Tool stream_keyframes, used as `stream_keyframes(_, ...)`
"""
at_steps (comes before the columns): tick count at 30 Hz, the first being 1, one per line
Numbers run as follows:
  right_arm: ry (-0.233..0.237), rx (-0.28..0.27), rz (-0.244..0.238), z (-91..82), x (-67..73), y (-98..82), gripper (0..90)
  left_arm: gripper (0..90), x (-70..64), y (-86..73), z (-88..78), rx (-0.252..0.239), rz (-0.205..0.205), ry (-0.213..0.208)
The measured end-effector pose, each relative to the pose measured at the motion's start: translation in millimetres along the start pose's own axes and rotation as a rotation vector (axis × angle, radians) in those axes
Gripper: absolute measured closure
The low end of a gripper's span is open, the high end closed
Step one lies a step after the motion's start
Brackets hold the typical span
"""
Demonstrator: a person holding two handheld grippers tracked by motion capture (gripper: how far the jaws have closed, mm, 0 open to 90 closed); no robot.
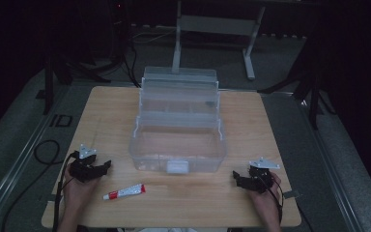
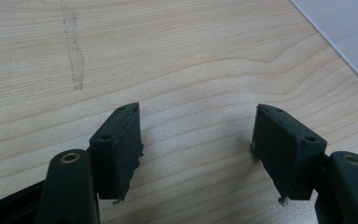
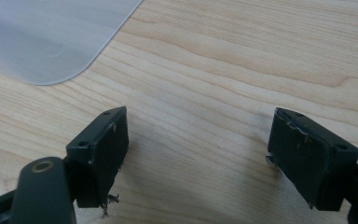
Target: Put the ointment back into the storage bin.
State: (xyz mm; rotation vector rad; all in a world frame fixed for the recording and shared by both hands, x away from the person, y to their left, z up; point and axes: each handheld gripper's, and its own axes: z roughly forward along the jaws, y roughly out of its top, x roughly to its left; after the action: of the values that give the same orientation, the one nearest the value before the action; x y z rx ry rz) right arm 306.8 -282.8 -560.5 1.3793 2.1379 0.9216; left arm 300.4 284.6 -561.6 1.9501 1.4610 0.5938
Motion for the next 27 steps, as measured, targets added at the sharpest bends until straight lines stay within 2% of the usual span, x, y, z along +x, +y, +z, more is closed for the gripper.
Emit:
stream_keyframes(6, 0.0, 0.0, 0.0, 0.0, 0.0, 0.0, 19.8, 34.4, -2.0, 0.9, -1.0, -0.006, 0.007, -0.013)
stream_keyframes(12, 0.0, 0.0, 0.0, 0.0, 0.0, 0.0, 19.9, 34.5, -4.2, 0.5, -3.0, -0.001, 0.009, -0.046)
stream_keyframes(14, 0.0, 0.0, 0.0, 0.0, 0.0, 0.0, 19.8, 34.5, -3.7, 3.2, -10.3, -0.02, 0.004, -0.059)
stream_keyframes(18, 0.0, 0.0, 0.0, 0.0, 0.0, 0.0, 19.8, 34.5, -3.2, 6.3, -21.3, -0.032, 0.015, -0.056)
stream_keyframes(22, 0.0, 0.0, 0.0, 0.0, 0.0, 0.0, 19.9, 34.5, -1.8, 6.4, -28.2, -0.03, 0.018, -0.058)
stream_keyframes(27, 0.0, -0.001, -0.001, 0.0, -0.1, 0.0, 19.8, 34.5, 0.5, 8.2, -41.2, -0.022, 0.042, -0.049)
